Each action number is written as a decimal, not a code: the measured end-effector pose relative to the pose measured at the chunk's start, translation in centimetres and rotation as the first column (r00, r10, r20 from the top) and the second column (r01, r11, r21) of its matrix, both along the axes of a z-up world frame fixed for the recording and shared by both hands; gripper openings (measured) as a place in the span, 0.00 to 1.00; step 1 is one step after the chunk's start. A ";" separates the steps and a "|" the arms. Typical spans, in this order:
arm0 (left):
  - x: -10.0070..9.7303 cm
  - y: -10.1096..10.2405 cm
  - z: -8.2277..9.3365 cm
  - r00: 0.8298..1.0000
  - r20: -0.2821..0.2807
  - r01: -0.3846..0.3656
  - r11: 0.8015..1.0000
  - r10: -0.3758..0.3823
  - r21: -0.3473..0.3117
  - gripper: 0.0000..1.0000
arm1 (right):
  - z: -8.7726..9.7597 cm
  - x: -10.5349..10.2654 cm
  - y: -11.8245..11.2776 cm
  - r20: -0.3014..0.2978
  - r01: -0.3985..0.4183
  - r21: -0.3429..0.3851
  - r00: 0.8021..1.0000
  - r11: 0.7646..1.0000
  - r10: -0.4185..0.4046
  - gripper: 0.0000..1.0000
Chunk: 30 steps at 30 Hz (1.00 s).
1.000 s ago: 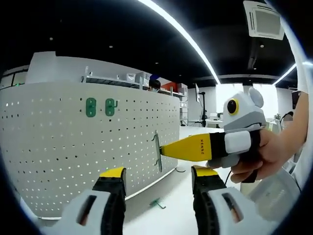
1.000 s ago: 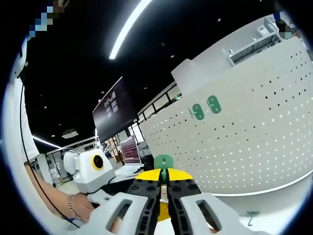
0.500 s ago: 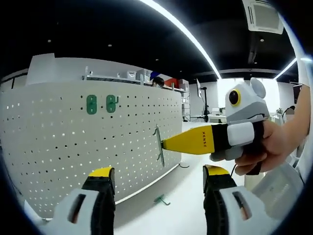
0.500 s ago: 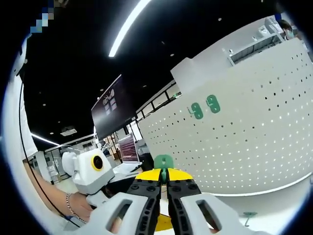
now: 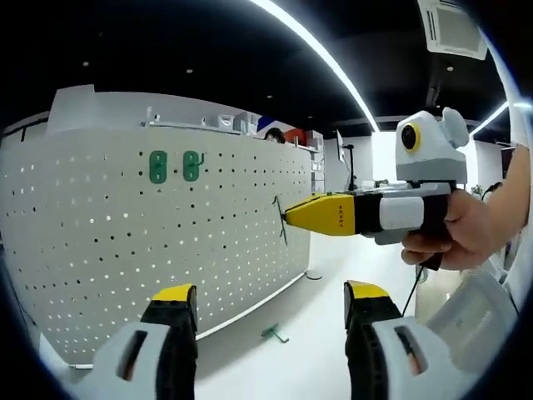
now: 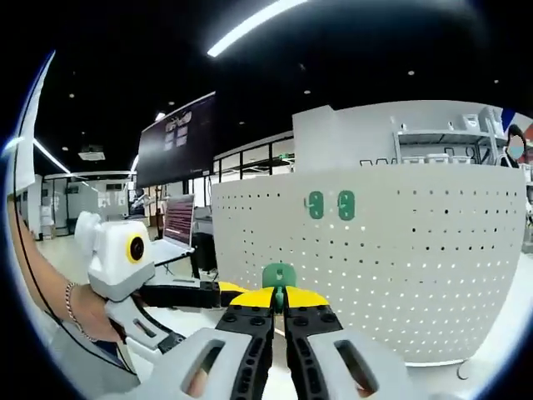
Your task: Insert the hook assembly into the mounting plate slot until the hook locks in place.
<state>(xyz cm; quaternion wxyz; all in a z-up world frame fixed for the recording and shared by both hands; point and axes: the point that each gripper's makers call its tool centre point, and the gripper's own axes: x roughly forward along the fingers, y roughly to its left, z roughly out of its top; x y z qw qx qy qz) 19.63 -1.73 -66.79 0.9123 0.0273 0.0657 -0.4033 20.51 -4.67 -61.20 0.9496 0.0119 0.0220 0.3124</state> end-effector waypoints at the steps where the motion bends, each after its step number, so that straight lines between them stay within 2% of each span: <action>1: 0.0 0.1 -0.2 1.000 -0.003 -0.001 1.000 0.001 0.001 0.73 | 0.1 0.2 -0.2 0.003 0.006 0.001 1.000 1.000 -0.006 0.00; 8: -0.6 0.8 -2.8 0.998 -0.059 -0.003 1.000 0.004 0.015 0.73 | 0.9 1.7 -1.6 0.008 0.042 0.017 0.999 0.999 -0.042 0.00; 30: -2.7 2.8 -6.6 0.989 -0.145 0.013 0.998 -0.004 0.065 0.72 | 3.7 7.0 -4.6 0.036 0.152 0.027 0.988 0.988 -0.153 0.00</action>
